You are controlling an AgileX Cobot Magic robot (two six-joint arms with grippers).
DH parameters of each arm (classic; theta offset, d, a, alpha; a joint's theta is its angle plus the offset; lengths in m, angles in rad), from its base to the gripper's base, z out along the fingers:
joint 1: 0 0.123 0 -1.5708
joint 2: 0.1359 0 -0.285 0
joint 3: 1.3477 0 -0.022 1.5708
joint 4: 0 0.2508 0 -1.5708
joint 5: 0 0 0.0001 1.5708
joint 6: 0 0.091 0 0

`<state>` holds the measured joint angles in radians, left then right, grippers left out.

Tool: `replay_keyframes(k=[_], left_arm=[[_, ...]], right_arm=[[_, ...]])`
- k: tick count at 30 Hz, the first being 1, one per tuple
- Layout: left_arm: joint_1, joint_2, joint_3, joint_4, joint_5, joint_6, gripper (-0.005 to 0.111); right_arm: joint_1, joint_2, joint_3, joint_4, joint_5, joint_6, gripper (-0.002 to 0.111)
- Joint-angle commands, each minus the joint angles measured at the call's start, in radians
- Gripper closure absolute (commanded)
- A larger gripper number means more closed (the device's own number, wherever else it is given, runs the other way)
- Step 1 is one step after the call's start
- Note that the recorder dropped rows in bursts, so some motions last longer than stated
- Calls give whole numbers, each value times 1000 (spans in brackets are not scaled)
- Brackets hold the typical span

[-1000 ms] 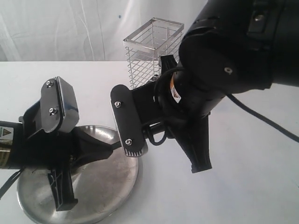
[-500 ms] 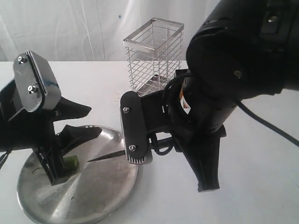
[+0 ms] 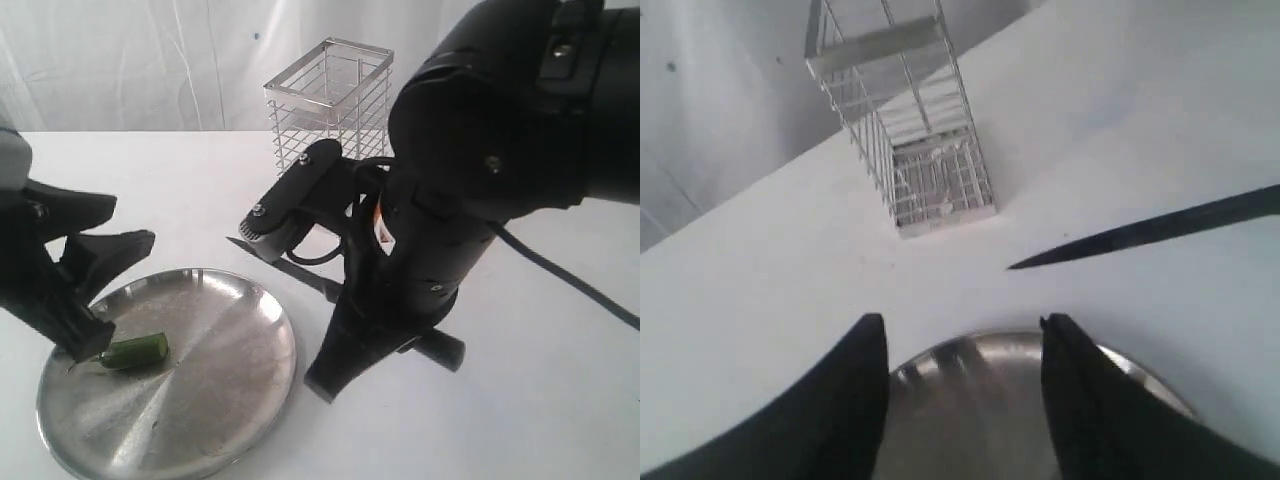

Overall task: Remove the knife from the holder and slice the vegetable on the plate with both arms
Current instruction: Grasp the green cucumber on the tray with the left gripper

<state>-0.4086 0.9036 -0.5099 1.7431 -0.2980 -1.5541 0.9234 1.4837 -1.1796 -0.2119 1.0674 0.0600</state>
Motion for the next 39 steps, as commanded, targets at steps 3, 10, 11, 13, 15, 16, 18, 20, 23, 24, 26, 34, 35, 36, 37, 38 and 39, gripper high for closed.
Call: replay_keyframes(k=[3, 10, 11, 13, 15, 16, 18, 20, 23, 24, 26, 34, 35, 36, 37, 38, 39], left_arm=[[1, -6, 76, 1, 136, 3, 55], [1, 28, 107, 1, 63, -5, 51], [1, 14, 85, 1, 42, -25, 51], [1, -36, 30, 1, -25, -23, 51], [1, -83, -21, 1, -110, -28, 52], [1, -136, -77, 0, -213, -46, 53], [1, -211, -148, -100, -344, -68, 53], [1, -261, -185, -208, -382, -75, 53], [1, -348, -241, -395, -309, -52, 53], [1, -376, -259, -475, -251, -19, 53], [1, -423, -299, -665, -92, 79, 53], [1, -474, -498, -880, 1006, 562, 53], [1, -474, -498, -891, 1098, 641, 53], [1, -474, -498, -926, 1174, 761, 53], [1, -473, -494, -980, 1239, 885, 53], [1, -473, -487, -1030, 1278, 1000, 53], [1, -473, -476, -1113, 1320, 1125, 53]], right_arm=[[-7, 86, 13, 125, -148, 42, 108], [-7, 115, 17, 125, -261, 91, 108], [-7, 115, 17, 125, -261, 93, 108], [-7, 115, 17, 125, -265, 93, 108], [-7, 115, 17, 125, -265, 93, 108], [-7, 115, 17, 125, -270, 93, 108], [-7, 115, 17, 126, -277, 99, 108], [-7, 115, 17, 130, -282, 99, 108], [-7, 113, 17, 133, -285, 100, 108], [-7, 113, 17, 135, -285, 100, 108], [-7, 111, 17, 137, -285, 100, 108], [-7, 111, 17, 172, -285, 100, 108], [-7, 111, 17, 172, -291, 100, 108], [-7, 111, 17, 172, -298, 100, 108], [-7, 111, 17, 172, -304, 100, 108], [-7, 111, 17, 172, -309, 100, 108], [-7, 111, 17, 172, -314, 100, 108]])
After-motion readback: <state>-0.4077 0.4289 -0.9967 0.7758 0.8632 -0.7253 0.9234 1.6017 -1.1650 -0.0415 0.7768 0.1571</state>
